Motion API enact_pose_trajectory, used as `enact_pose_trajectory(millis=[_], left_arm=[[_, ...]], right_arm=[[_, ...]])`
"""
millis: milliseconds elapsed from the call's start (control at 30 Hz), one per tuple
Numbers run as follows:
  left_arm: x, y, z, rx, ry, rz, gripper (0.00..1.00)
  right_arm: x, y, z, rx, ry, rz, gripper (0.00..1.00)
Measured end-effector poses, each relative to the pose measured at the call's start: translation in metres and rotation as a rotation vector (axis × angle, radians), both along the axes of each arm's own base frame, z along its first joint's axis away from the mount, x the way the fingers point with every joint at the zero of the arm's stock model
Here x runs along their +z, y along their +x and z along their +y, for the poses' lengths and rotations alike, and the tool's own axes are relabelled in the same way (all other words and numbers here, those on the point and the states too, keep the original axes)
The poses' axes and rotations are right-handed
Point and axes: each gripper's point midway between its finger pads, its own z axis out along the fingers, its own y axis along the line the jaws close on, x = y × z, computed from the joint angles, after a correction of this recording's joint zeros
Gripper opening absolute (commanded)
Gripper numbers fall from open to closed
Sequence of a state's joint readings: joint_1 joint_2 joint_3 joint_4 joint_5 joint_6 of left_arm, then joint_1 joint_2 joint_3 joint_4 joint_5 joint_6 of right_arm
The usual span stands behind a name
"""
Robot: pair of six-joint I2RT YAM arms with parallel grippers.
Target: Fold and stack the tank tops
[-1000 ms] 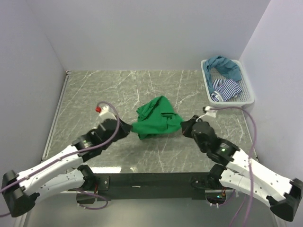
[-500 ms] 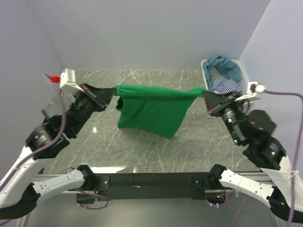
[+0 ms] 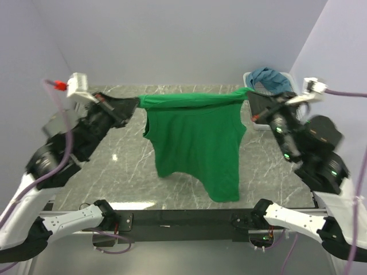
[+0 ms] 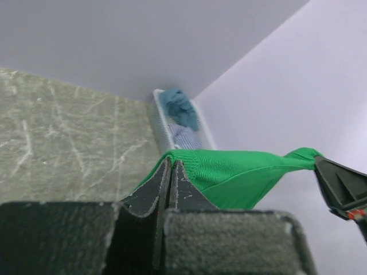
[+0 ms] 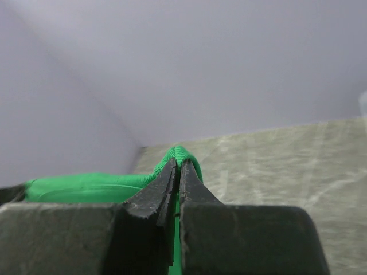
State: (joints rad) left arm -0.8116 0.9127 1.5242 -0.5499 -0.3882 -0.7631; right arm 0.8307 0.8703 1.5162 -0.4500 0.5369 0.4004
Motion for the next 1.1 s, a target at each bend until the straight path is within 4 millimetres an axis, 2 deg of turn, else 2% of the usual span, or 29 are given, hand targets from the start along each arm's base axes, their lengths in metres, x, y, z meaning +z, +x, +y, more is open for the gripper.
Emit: enact_pose_trajectory(millis=[67,133,200,233,267,300,333,367,400,433,467,533,600,667,700,767,800,833,900,967,1033,1100], left_arm=[[-0.016,0.023,-0.009,0.029,0.027,0.028,0.01],[-0.045,0.066,-0.008,0.09,0.05,0.081,0.01],[-0.082,0.114,0.003,0.163,0.064,0.153,0.01],[-0.112,0.149,0.009,0.202,0.069,0.217,0.01],[-0.135,0.173,0.013,0.227,0.08,0.263,0.01],[-0.166,0.204,0.017,0.25,0.09,0.322,0.05],[-0.189,0.223,0.018,0.262,0.095,0.363,0.29],[-0.226,0.247,0.023,0.275,0.116,0.426,0.4],[-0.262,0.267,0.027,0.288,0.13,0.493,0.48],[-0.29,0.282,0.031,0.299,0.144,0.545,0.58],[-0.317,0.296,0.035,0.304,0.16,0.592,0.63],[-0.354,0.312,0.044,0.315,0.175,0.664,0.69],[-0.366,0.31,0.052,0.326,0.181,0.702,0.69],[-0.351,0.303,0.056,0.335,0.164,0.68,0.67],[-0.343,0.295,0.056,0.337,0.152,0.671,0.66],[-0.32,0.265,0.054,0.341,0.123,0.647,0.62],[-0.308,0.243,0.051,0.341,0.107,0.628,0.62],[-0.303,0.225,0.048,0.339,0.102,0.622,0.61],[-0.292,0.183,0.034,0.324,0.074,0.593,0.59],[-0.302,0.137,0.018,0.297,0.069,0.607,0.59],[-0.328,0.097,0.007,0.266,0.092,0.662,0.56],[-0.362,0.062,0.006,0.258,0.118,0.744,0.55]], right_arm=[[-0.018,0.027,0.008,-0.048,-0.052,0.037,0.0],[-0.042,0.06,0.01,-0.092,-0.093,0.087,0.0],[-0.076,0.107,0.011,-0.132,-0.129,0.155,0.0],[-0.098,0.133,0.016,-0.138,-0.15,0.202,0.09],[-0.114,0.157,0.021,-0.14,-0.159,0.234,0.21],[-0.133,0.182,0.029,-0.127,-0.169,0.272,0.44],[-0.16,0.211,0.039,-0.111,-0.187,0.332,0.53],[-0.18,0.234,0.045,-0.101,-0.208,0.374,0.59],[-0.204,0.26,0.055,-0.077,-0.218,0.418,0.65],[-0.23,0.286,0.06,-0.07,-0.226,0.469,0.68],[-0.252,0.305,0.063,-0.06,-0.233,0.51,0.7],[-0.292,0.324,0.063,-0.051,-0.257,0.595,0.74],[-0.314,0.321,0.055,-0.06,-0.279,0.66,0.75],[-0.321,0.306,0.041,-0.085,-0.292,0.698,0.75],[-0.317,0.294,0.033,-0.1,-0.29,0.701,0.75],[-0.311,0.255,0.016,-0.124,-0.282,0.709,0.73],[-0.306,0.233,0.008,-0.131,-0.268,0.702,0.72],[-0.303,0.218,0.004,-0.131,-0.253,0.686,0.71],[-0.308,0.174,-0.011,-0.148,-0.219,0.677,0.68],[-0.331,0.132,-0.024,-0.155,-0.194,0.693,0.68],[-0.364,0.097,-0.034,-0.163,-0.192,0.742,0.68],[-0.402,0.064,-0.046,-0.178,-0.208,0.824,0.67]])
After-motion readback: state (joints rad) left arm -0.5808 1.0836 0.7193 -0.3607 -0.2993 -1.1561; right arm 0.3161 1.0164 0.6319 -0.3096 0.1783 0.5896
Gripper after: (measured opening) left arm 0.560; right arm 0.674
